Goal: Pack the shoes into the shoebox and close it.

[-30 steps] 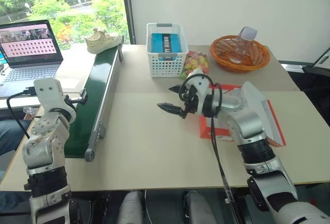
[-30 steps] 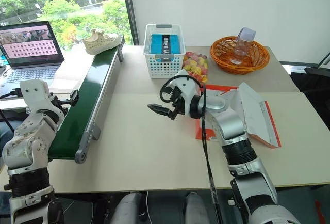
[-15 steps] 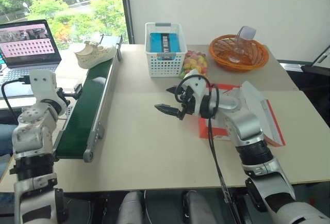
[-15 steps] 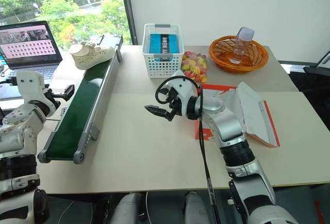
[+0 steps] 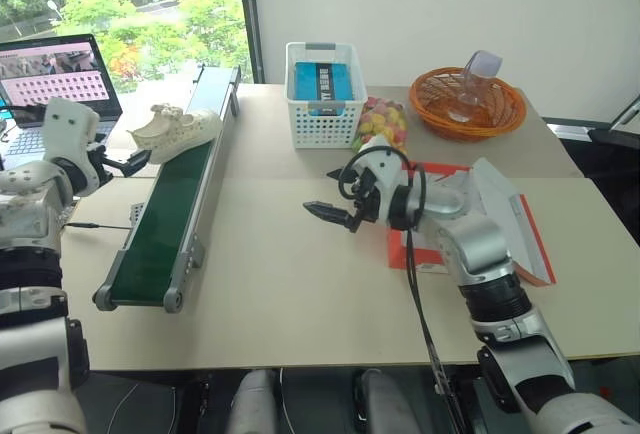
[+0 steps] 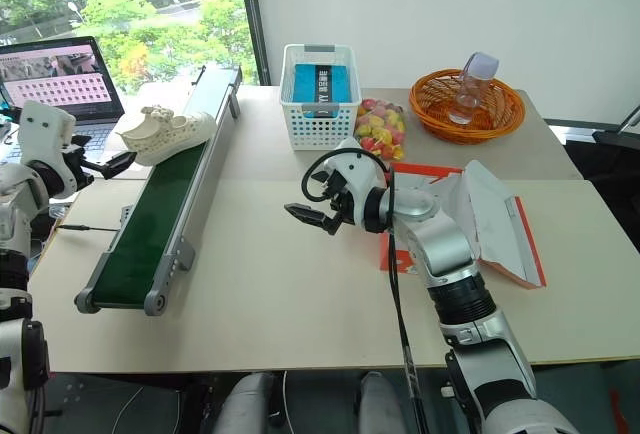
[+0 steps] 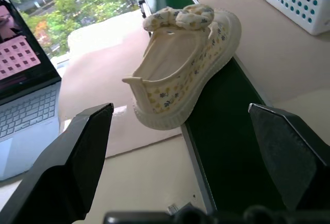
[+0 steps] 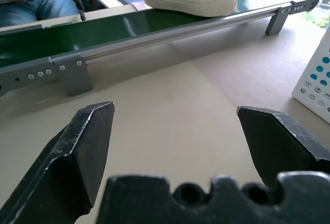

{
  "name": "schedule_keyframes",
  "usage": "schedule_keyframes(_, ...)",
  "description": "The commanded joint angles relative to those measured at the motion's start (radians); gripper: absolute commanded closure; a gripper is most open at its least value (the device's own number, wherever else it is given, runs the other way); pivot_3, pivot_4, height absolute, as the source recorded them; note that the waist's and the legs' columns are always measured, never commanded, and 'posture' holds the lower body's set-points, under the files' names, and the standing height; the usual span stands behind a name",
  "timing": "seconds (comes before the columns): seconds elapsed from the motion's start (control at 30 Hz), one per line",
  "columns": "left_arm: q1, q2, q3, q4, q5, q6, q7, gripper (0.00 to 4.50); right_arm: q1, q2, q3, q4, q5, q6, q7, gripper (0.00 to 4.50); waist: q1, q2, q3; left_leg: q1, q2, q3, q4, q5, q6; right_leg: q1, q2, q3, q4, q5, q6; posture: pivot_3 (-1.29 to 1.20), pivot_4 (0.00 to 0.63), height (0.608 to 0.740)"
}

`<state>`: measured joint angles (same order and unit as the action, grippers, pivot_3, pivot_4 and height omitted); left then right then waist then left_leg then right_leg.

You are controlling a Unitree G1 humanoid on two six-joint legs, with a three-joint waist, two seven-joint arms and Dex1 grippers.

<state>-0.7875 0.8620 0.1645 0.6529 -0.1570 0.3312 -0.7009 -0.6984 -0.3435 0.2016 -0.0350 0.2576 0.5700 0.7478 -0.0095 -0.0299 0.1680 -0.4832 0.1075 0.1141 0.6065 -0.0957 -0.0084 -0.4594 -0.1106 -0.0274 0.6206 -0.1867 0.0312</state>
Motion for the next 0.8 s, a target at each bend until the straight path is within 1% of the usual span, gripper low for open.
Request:
schedule_keyframes(0.03, -0.062, 0.019, -0.022, 0.039, 0.028, -0.058, -0.042, 0.0, -0.005, 0.0, -0.014, -0.049, 0.002, -0.005, -0.01, 0.03, 0.0, 0.0, 0.0, 0.0, 0.0, 0.0, 0.0, 0.0, 0.0, 0.0, 0.0, 0.0, 0.0, 0.0, 0.0, 0.0, 0.15, 0.735)
schedule_keyframes(0.17, -0.091, 0.007, -0.067, 0.114, 0.069, -0.089, -0.074, 0.0, -0.003, -0.002, -0.018, -0.051, -0.004, -0.006, -0.022, 0.03, -0.001, 0.0, 0.0, 0.0, 0.0, 0.0, 0.0, 0.0, 0.0, 0.0, 0.0, 0.0, 0.0, 0.0, 0.0, 0.0, 0.15, 0.735)
schedule_keyframes(0.23, -0.096, 0.008, -0.092, 0.153, 0.095, -0.054, -0.071, 0.0, -0.002, -0.008, -0.017, -0.055, -0.009, -0.007, -0.026, 0.03, -0.003, 0.0, 0.0, 0.0, 0.0, 0.0, 0.0, 0.0, 0.0, 0.0, 0.0, 0.0, 0.0, 0.0, 0.0, 0.0, 0.15, 0.735)
schedule_keyframes(0.27, -0.098, 0.008, -0.1, 0.167, 0.102, -0.04, -0.071, 0.52, -0.002, -0.01, -0.017, -0.057, -0.01, -0.007, -0.027, 0.0, -0.004, 0.0, 0.0, 0.0, 0.0, 0.0, 0.001, 0.0, 0.0, 0.0, 0.0, 0.0, 0.001, 0.0, 0.0, 0.0, 0.15, 0.735)
schedule_keyframes(0.3, -0.093, 0.01, -0.118, 0.175, 0.115, -0.02, -0.086, 0.69, -0.002, -0.012, -0.019, -0.059, -0.011, -0.006, -0.029, 0.0, -0.004, 0.0, 0.0, 0.0, 0.0, 0.0, 0.001, 0.0, 0.0, 0.0, 0.0, 0.0, 0.001, 0.0, 0.0, 0.0, 0.15, 0.735)
schedule_keyframes(0.37, -0.087, 0.014, -0.136, 0.177, 0.126, -0.002, -0.106, 1.43, 0.0, -0.014, -0.021, -0.064, -0.01, -0.003, -0.032, 0.0, -0.004, 0.0, 0.0, 0.0, 0.0, 0.0, 0.001, 0.0, 0.0, 0.0, 0.0, 0.0, 0.002, 0.0, 0.0, 0.0, 0.15, 0.735)
schedule_keyframes(0.47, -0.05, 0.01, -0.168, 0.147, 0.133, 0.072, -0.165, 2.47, -0.002, -0.02, -0.027, -0.067, -0.012, -0.002, -0.04, 0.0, -0.003, 0.0, 0.0, 0.0, 0.0, -0.001, 0.001, 0.0, 0.0, 0.0, 0.0, 0.0, 0.002, 0.0, 0.0, 0.0, 0.15, 0.735)
schedule_keyframes(0.5, -0.04, 0.007, -0.171, 0.133, 0.13, 0.088, -0.179, 2.81, -0.002, -0.021, -0.028, -0.068, -0.011, -0.002, -0.042, 0.0, -0.003, 0.0, 0.0, 0.0, 0.0, -0.001, 0.001, 0.0, 0.0, 0.0, 0.0, 0.0, 0.002, 0.0, 0.0, 0.0, 0.15, 0.735)
schedule_keyframes(0.53, -0.032, 0.002, -0.169, 0.119, 0.126, 0.1, -0.186, 3.25, -0.002, -0.023, -0.029, -0.069, -0.011, -0.002, -0.044, 0.0, -0.001, 0.0, 0.0, 0.0, 0.0, -0.001, 0.001, 0.0, 0.0, 0.0, 0.0, 0.0, 0.002, 0.0, 0.0, 0.0, 0.15, 0.735)
schedule_keyframes(0.6, -0.02, -0.009, -0.158, 0.085, 0.112, 0.123, -0.195, 3.84, -0.002, -0.025, -0.031, -0.07, -0.011, -0.001, -0.048, 0.0, 0.001, 0.0, 0.0, 0.001, 0.0, -0.001, 0.001, 0.0, 0.0, 0.001, 0.0, -0.001, 0.003, 0.0, 0.0, 0.0, 0.15, 0.735)
schedule_keyframes(0.63, -0.014, -0.014, -0.154, 0.067, 0.106, 0.133, -0.197, 4.24, -0.001, -0.026, -0.03, -0.071, -0.011, -0.001, -0.048, 0.0, 0.001, 0.0, 0.0, 0.002, 0.0, -0.001, 0.001, 0.0, 0.0, 0.001, -0.001, -0.001, 0.003, 0.0, 0.0, 0.0, 0.15, 0.735)
schedule_keyframes(0.67, -0.009, -0.021, -0.148, 0.048, 0.1, 0.142, -0.194, 4.44, -0.001, -0.028, -0.03, -0.071, -0.01, -0.001, -0.048, 0.0, 0.002, 0.0, 0.0, 0.003, 0.0, -0.001, 0.001, 0.0, 0.0, 0.001, -0.001, -0.001, 0.003, 0.0, 0.0, 0.0, 0.15, 0.735)
schedule_keyframes(0.8, -0.018, -0.054, -0.102, -0.02, 0.067, 0.176, -0.148, 4.44, 0.0, -0.031, -0.03, -0.071, -0.01, -0.002, -0.049, 0.0, 0.012, 0.0, 0.0, 0.005, 0.0, -0.001, 0.001, 0.0, 0.0, 0.001, -0.002, -0.004, 0.003, -0.001, -0.001, 0.0, 0.15, 0.735)
